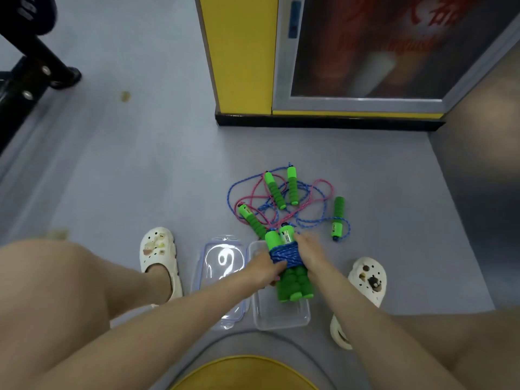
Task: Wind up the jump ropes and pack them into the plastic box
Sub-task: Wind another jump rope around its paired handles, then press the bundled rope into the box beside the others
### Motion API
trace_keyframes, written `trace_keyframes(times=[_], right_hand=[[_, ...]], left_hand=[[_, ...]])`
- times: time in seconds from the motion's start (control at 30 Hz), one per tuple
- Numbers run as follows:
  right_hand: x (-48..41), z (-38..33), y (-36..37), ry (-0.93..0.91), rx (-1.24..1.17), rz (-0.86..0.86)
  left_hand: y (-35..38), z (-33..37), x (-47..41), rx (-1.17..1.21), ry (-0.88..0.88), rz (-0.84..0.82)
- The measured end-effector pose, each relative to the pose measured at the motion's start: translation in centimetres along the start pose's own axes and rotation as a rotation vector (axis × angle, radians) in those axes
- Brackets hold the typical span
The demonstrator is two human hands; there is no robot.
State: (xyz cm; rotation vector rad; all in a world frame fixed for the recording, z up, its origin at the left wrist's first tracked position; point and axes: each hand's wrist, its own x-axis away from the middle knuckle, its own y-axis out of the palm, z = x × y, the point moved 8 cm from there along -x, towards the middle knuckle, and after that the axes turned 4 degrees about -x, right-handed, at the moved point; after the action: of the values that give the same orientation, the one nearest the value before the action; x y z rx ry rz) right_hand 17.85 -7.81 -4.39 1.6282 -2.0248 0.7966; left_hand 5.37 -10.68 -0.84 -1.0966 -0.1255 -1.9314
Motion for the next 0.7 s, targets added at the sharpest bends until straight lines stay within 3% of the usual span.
trace_keyframes(times=[0.27, 0.7], right_hand=[[-3.7, 9.2, 2.9, 0.178, -0.051, -0.134], [-6.9, 14.5, 5.0, 0.135, 0.197, -0.081]], left_hand=[[3.6, -7.6, -6.0, 0.156, -0.183, 0.125], [3.1, -12.4, -11.1, -0.266, -0.232, 0.242]])
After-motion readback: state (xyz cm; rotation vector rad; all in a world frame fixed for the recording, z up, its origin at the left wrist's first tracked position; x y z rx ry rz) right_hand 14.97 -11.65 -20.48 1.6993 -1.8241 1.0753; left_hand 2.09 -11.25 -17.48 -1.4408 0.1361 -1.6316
